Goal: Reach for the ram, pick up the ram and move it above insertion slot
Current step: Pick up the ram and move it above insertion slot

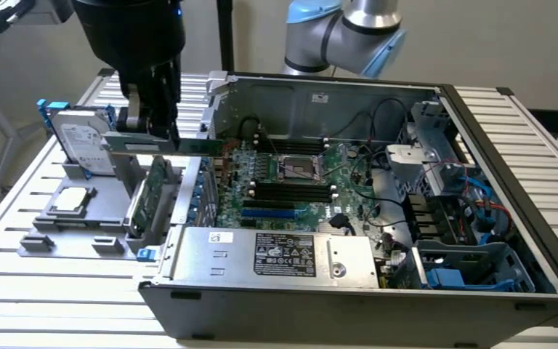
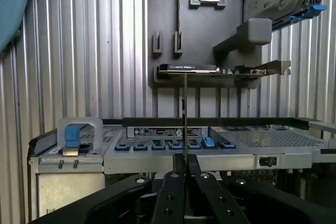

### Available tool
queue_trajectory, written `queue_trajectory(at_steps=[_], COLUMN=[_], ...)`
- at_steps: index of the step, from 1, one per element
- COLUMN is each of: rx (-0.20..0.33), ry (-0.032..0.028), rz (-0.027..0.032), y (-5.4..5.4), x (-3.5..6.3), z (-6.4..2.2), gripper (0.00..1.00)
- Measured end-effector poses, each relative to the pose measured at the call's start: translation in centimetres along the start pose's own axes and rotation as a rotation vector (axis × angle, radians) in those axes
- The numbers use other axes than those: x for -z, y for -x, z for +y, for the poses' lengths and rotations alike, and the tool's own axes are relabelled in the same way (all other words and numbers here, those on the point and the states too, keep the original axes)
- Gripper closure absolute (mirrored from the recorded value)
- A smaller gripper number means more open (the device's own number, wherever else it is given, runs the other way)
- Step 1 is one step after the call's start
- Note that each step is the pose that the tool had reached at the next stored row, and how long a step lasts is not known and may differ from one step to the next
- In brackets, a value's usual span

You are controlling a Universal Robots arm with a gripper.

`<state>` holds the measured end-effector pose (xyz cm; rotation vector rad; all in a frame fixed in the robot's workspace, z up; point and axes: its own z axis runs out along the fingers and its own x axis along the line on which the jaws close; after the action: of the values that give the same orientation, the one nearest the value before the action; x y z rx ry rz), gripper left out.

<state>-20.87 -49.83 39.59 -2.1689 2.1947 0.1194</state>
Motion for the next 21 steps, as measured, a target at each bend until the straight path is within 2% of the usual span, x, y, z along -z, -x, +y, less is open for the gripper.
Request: queue_trajectory(at_steps=[10, 21], rx=[0.0, 0.0], ry=[0.0001, 0.0002], rz=[-0.0031, -0.0037], y=[0.3, 1.0], x=[0.05, 0.05], z=[-4.56, -9.55], gripper=[0.86, 0.86])
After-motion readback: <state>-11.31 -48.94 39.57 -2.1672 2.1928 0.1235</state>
